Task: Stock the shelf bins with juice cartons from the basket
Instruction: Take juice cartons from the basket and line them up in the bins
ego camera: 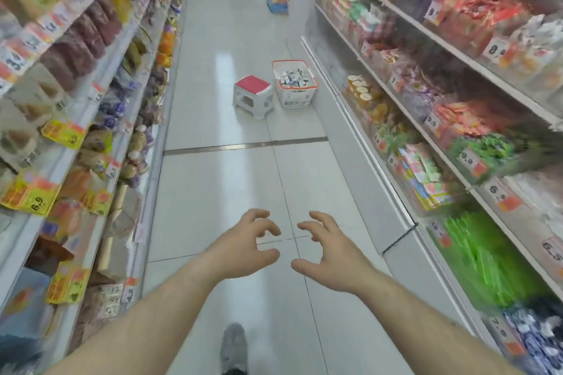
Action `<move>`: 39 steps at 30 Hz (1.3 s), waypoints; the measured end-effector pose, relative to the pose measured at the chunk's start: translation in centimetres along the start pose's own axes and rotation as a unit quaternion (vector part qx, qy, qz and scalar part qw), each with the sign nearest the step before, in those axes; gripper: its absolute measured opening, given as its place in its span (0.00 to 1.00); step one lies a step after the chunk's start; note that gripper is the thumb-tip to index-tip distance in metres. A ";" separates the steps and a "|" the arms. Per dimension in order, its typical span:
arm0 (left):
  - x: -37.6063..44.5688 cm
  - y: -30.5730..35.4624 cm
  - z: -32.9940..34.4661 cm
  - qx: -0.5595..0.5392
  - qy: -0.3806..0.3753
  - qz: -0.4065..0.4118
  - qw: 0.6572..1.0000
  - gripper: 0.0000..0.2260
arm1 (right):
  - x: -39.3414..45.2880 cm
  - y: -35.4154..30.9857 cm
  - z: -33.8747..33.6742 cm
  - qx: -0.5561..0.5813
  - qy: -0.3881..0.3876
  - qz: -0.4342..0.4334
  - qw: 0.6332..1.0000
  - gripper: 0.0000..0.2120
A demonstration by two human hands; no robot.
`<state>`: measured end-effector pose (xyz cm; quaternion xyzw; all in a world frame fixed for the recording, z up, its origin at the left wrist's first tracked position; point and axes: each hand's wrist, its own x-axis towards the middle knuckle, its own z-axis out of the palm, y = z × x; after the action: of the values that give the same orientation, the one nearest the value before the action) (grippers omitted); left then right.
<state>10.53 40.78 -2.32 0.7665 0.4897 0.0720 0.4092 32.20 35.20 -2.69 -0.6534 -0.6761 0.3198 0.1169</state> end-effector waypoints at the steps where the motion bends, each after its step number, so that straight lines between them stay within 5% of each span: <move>1: 2.6 -0.9 -1.2 0.001 0.001 0.002 1.000 0.13 | 2.8 0.3 -0.7 -0.002 -0.001 -0.004 1.000 0.33; 24: 64.2 -9.3 -35.2 0.177 -0.075 0.023 0.981 0.14 | 68.0 5.5 -20.9 0.029 0.024 0.052 0.998 0.25; 39: 102.1 -17.1 -55.5 0.185 -0.093 0.093 0.974 0.14 | 108.8 5.1 -31.3 0.017 0.061 0.118 0.991 0.26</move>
<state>22.41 157.53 -7.56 0.8743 0.3810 -0.0540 0.2958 41.42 147.96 -9.94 -0.7450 -0.5802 0.3022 0.1302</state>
